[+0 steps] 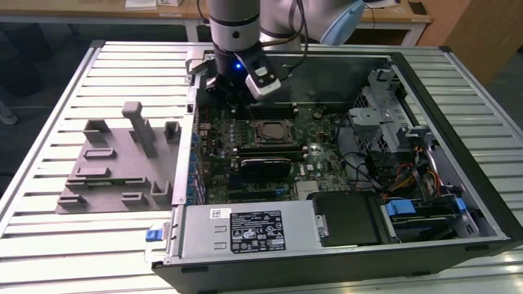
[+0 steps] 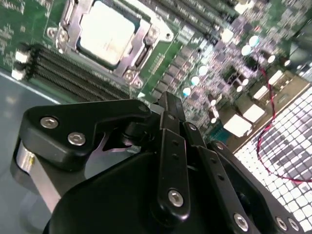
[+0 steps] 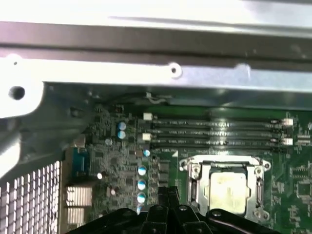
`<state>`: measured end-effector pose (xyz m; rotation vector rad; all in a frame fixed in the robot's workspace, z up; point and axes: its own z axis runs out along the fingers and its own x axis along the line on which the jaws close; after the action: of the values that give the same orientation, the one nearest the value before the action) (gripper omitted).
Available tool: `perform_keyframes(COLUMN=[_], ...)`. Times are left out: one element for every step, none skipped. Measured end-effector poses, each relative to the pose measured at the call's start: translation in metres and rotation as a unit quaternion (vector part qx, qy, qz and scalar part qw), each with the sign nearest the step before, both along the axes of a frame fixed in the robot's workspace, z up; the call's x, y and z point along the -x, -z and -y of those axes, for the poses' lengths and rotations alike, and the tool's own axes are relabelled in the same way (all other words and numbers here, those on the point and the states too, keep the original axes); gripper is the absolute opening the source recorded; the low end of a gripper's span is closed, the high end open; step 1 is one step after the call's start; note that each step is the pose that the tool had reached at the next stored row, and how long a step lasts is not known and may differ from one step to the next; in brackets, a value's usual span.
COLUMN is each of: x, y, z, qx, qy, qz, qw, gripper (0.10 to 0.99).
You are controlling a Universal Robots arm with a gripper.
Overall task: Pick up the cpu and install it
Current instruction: 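Install the first cpu locking lever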
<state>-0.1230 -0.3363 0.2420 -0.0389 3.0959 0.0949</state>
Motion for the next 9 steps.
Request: perform_keyframes(x=[0.0006,0.0011,0.0016,0.0020,0.0023,0.0027,0.0031,0.0034,0.0037], y=[0.0000,0.0000,0.0000,0.0000,0.0000,0.0000,0.0000,0.0000,0.0000], z=[0.0000,0.0000,0.0000,0.0000,0.0000,0.0000,0.0000,0.0000,0.0000], qx=[-0.0049,-0.0104,-0.0163,-0.0220,-0.0272,-0.0322,-0.0369,-0.0404,-0.0446], qy=[0.000,0.000,0.000,0.000,0.000,0.000,0.000,0.000,0.000], qz=[0.0000,0.0000,0.0000,0.0000,0.0001,0.0000,0.0001,0.0000,0.0000], qw=[1.0000,0.9999,0.9999,0.9998,0.9996,0.9995,0.9993,0.9992,0.9990], gripper=[0.106,0.106,0.106,0.106,0.106,0.106,0.106,0.106,0.106])
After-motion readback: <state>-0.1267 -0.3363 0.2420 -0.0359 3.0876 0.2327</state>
